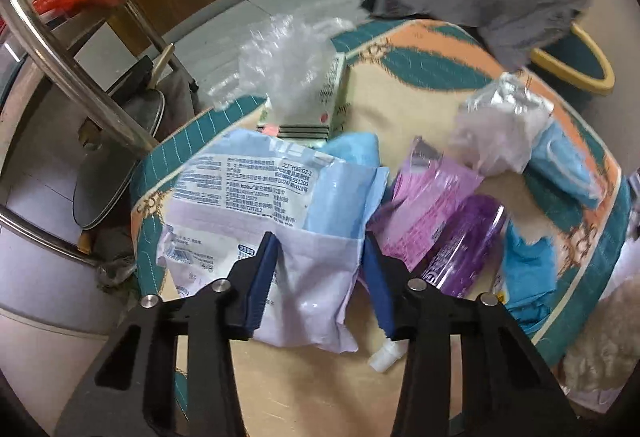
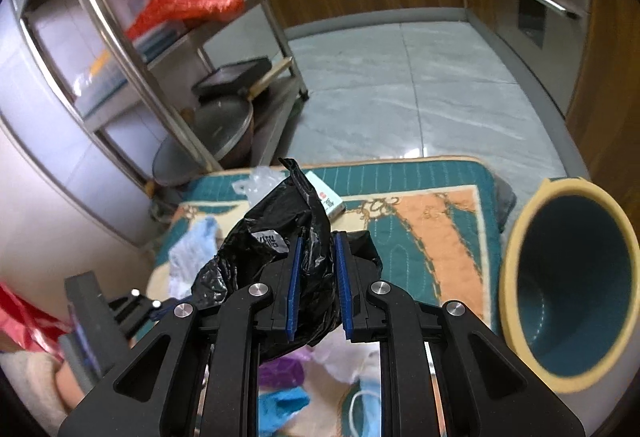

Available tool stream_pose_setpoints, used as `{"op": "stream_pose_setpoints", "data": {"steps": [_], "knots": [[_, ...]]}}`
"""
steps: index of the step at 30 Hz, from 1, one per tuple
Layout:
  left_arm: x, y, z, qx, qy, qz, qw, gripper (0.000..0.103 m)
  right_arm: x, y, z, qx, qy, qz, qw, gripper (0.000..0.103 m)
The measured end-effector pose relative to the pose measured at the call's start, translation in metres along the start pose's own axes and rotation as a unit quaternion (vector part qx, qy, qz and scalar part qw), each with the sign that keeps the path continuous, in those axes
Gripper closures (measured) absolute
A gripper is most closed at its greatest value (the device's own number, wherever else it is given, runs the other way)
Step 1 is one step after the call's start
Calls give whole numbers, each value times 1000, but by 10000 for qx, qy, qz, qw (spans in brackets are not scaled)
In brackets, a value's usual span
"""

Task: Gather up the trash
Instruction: 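Drop the black bag into the bin with the right gripper while the left drops the white package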

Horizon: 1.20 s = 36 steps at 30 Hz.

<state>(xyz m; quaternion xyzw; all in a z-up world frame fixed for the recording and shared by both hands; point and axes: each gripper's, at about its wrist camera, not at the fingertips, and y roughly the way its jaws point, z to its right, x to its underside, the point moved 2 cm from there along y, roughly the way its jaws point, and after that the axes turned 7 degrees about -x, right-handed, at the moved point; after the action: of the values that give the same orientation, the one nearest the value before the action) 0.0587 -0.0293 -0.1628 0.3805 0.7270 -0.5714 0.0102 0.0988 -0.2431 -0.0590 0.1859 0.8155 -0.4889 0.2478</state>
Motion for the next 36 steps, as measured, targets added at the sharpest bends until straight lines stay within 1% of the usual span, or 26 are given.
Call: {"op": "stream_pose_setpoints", "data": {"steps": [5, 9, 11, 12, 17, 22, 24, 26, 29, 31, 33, 36], "knots": [[-7, -22, -18, 170, -457, 231, 9985, 64, 5, -44, -8, -69, 94, 390, 9992, 85], [-14, -44, -41, 288, -983, 470, 9936, 67, 15, -72, -11, -188, 276, 589, 9977, 85], [-17, -55, -56, 379, -1317, 589, 9888, 67, 19, -84, -10, -260, 375, 677, 9967, 85], [-18, -59, -59, 395, -1404, 628, 9873, 68, 20, -89, -9, -262, 375, 722, 9963, 85], [-24, -83, -85, 483, -2008, 877, 9745, 72, 14, -100, -1, -86, 270, 903, 9955, 85], [-30, -98, -101, 604, -2371, 1079, 9636, 74, 8, -102, 21, -106, 548, 968, 9937, 85], [-35, -103, -101, 616, -2402, 1194, 9614, 74, 4, -103, 28, -90, 553, 1007, 9933, 85], [-43, -108, -95, 595, -2316, 1292, 9624, 74, 0, -106, 34, -56, 556, 1056, 9928, 85], [-58, -118, -83, 727, -2221, 1453, 9614, 74, -5, -118, 54, 193, 570, 1193, 9910, 85], [-76, -127, -68, 899, -2113, 1668, 9589, 74, -5, -126, 70, 448, 608, 1242, 9894, 85], [-94, -135, -48, 1147, -1990, 1838, 9557, 74, -4, -133, 90, 773, 636, 1243, 9872, 85], [-120, -144, -12, 1628, -1765, 2046, 9489, 74, 1, -140, 122, 1221, 733, 1143, 9832, 85]]}}
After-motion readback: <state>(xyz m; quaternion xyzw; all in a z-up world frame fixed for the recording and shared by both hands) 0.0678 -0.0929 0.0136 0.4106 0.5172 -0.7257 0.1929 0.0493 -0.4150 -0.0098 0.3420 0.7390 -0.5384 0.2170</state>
